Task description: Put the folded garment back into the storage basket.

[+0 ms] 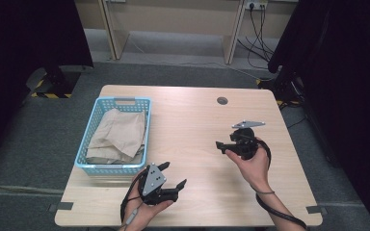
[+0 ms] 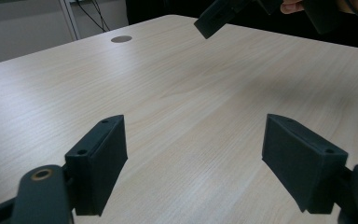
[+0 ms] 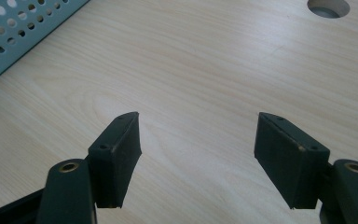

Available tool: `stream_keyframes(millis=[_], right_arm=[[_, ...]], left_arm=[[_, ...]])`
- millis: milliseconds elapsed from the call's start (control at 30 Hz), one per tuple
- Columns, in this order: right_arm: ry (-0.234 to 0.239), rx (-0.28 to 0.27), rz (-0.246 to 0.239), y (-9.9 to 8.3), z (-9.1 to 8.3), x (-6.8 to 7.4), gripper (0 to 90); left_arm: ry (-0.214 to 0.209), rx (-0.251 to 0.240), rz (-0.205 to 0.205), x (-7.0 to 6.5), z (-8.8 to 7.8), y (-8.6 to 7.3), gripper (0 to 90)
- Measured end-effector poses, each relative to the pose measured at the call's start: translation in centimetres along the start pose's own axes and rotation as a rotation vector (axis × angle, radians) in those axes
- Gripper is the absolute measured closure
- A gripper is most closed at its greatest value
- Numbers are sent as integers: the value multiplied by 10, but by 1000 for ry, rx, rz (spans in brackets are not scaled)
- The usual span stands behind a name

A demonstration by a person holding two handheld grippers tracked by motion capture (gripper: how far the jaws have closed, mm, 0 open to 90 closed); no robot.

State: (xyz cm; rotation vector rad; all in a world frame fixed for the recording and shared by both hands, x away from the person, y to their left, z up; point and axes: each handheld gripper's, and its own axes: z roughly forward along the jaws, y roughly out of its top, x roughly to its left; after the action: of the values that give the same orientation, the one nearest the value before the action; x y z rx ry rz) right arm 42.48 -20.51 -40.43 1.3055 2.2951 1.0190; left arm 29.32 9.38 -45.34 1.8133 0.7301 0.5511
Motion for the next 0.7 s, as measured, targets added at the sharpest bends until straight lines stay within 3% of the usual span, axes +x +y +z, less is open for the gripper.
stream_keyframes(millis=[700], right_arm=[[-40,10,-1,-41,-19,-4,321]], left_arm=[[-3,2,-8,-1,-2,-12,216]])
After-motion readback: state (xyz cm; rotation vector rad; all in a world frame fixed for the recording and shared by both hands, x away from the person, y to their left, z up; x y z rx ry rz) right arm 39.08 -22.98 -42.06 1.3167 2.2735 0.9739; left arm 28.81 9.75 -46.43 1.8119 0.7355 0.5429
